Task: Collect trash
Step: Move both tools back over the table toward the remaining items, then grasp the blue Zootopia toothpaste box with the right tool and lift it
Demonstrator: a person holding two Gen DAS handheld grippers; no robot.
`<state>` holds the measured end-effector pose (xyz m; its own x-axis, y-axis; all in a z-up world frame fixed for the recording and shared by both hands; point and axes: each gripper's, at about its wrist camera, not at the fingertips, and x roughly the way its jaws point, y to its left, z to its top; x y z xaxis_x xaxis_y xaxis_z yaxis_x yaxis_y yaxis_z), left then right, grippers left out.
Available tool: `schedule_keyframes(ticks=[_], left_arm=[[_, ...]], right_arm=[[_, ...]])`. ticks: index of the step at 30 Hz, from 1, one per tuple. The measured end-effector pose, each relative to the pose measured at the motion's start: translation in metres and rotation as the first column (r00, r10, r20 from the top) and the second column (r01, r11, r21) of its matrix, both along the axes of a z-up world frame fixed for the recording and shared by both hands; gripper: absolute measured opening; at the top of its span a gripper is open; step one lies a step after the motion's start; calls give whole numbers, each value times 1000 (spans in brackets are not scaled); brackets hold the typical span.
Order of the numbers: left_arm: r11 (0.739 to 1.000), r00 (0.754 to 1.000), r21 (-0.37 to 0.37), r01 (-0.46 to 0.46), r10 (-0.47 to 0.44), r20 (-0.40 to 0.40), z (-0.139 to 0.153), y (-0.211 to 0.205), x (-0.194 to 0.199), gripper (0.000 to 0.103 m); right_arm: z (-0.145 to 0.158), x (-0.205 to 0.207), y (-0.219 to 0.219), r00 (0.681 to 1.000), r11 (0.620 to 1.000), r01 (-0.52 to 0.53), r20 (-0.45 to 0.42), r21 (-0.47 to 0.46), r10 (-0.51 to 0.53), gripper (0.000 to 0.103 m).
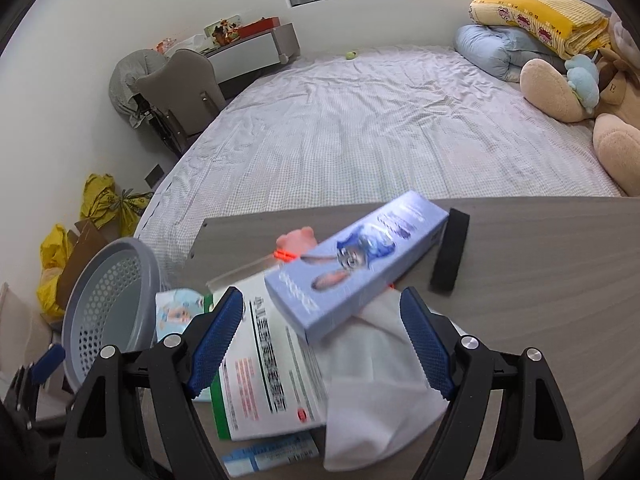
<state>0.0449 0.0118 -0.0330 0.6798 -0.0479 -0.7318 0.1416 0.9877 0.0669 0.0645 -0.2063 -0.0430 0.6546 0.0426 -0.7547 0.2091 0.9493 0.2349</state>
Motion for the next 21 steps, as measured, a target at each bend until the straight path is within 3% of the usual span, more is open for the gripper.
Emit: schedule_keyframes(ticks=[8,21], left_arm=[[1000,1000,-25,-18,17,-21,-7,13,9,96],[999,999,-50,0,-2,-32,-12,12,9,96]], right_arm=[[-13,30,12,997,991,40,-61,-126,-48,77],[-26,-20,-23,986,984,91,-123,-151,-110,77]])
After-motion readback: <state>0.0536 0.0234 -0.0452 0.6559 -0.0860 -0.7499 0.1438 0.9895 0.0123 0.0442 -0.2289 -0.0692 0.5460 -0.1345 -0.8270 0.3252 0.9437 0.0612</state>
